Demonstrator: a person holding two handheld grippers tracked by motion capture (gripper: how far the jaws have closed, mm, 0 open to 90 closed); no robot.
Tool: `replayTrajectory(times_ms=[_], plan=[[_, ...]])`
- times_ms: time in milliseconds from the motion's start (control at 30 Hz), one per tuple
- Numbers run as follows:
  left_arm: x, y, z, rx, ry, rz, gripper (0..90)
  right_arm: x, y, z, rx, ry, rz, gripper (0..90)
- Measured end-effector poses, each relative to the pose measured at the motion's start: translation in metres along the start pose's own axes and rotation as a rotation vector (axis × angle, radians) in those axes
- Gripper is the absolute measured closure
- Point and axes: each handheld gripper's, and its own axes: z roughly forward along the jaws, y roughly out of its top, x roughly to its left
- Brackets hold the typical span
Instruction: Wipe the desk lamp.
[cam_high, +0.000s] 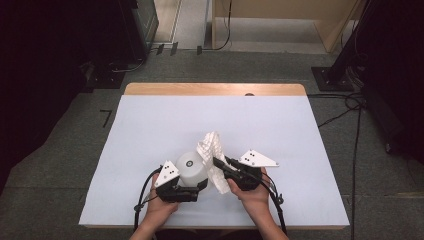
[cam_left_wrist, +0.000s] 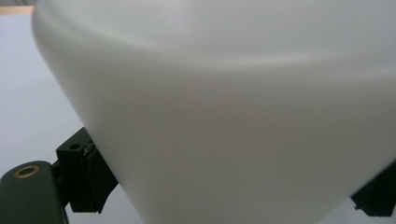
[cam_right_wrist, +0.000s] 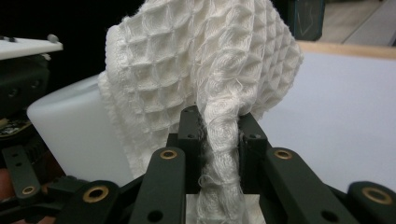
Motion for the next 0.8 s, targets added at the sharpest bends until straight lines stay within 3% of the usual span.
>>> replayTrajectory(times_ms=[100,300,567,667,800], plan=[[-0.002,0.001,0.000,0.006,-0.023,0.007,8.3,0.005,0.005,-0.003,-0.026,0.019,-0.023,76.4],[0.003,0.005,-0.004,-0.020,-0.064,-0.039,8.4,0.005,-0.005,0.007,0.023,0.010,-0.017,76.5],[0.021,0.011,-0.020,-0.094,-0.039,-0.123,8.3,0.004,-0.021,0.022,0.112,0.007,-0.019,76.3],[0.020,0.010,-0.018,-0.085,-0.039,-0.110,8.3,0.006,-0.021,0.023,0.115,0.002,-0.027,76.3],[0.010,0.005,-0.007,-0.024,-0.039,-0.032,8.3,0.005,-0.017,0.020,0.092,-0.013,-0.029,76.4]])
